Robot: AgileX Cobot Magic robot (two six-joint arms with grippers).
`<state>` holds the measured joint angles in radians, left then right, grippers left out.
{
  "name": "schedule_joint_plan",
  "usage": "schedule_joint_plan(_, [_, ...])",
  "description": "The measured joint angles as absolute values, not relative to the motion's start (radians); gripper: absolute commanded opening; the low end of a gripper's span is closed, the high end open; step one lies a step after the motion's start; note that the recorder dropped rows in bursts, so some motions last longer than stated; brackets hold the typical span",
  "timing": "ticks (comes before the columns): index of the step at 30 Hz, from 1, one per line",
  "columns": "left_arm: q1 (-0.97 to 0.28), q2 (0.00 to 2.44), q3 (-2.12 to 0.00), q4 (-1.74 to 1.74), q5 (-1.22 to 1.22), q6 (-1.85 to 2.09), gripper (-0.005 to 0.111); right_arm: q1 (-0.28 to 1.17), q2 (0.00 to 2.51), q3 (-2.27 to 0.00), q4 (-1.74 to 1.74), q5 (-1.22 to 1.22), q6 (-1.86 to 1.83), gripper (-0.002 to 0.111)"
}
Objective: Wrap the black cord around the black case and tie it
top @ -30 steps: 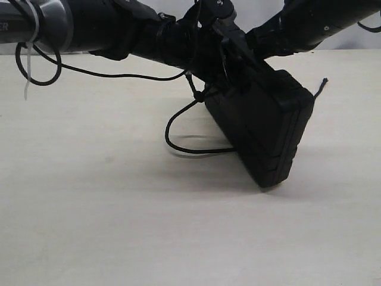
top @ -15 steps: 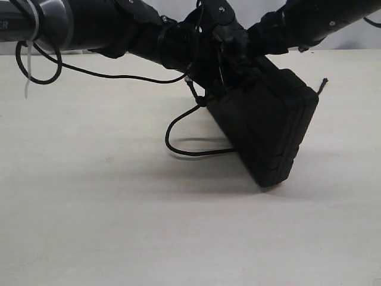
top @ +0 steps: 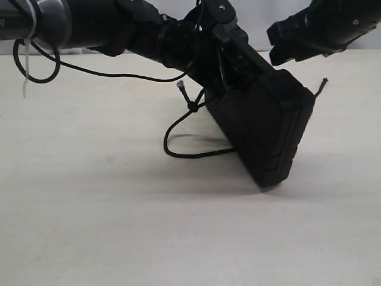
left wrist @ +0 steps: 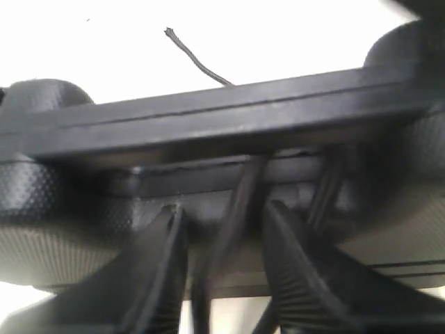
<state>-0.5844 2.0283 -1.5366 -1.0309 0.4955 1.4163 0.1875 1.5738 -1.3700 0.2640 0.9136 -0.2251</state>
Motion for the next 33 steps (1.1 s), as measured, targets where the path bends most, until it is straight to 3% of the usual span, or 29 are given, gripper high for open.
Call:
schedule_joint_plan(4, [-0.584, 2.026, -1.537, -1.028, 0.495, 1.416, 0.033, 0.200, 1.614, -1.372, 0.322, 0.922, -0.256, 0.042])
schedule_joint_plan(10, [-0.585, 2.026, -1.537, -1.028, 0.477, 1.416, 0.004, 0.200, 1.616, -1.374, 0.319, 0.908, -0.270, 0.010])
schedule_joint_plan(12, [-0.585, 2.026, -1.537, -1.037, 0.470, 1.416, 0.000, 0.200, 1.616, -1.374, 0.317, 0.908, -0.272, 0.004])
schedule_joint_plan(31, [-0.585, 2.032, -1.538, -1.189, 0.408, 1.402, 0.000, 0.200, 1.618, -1.374, 0.360, 0.915, -0.356, 0.004])
schedule_joint_plan(33, [-0.585, 2.034, -1.538, -1.201, 0.408, 1.399, 0.008, 0.200, 1.618, -1.374, 0.360, 0.915, -0.358, 0.004])
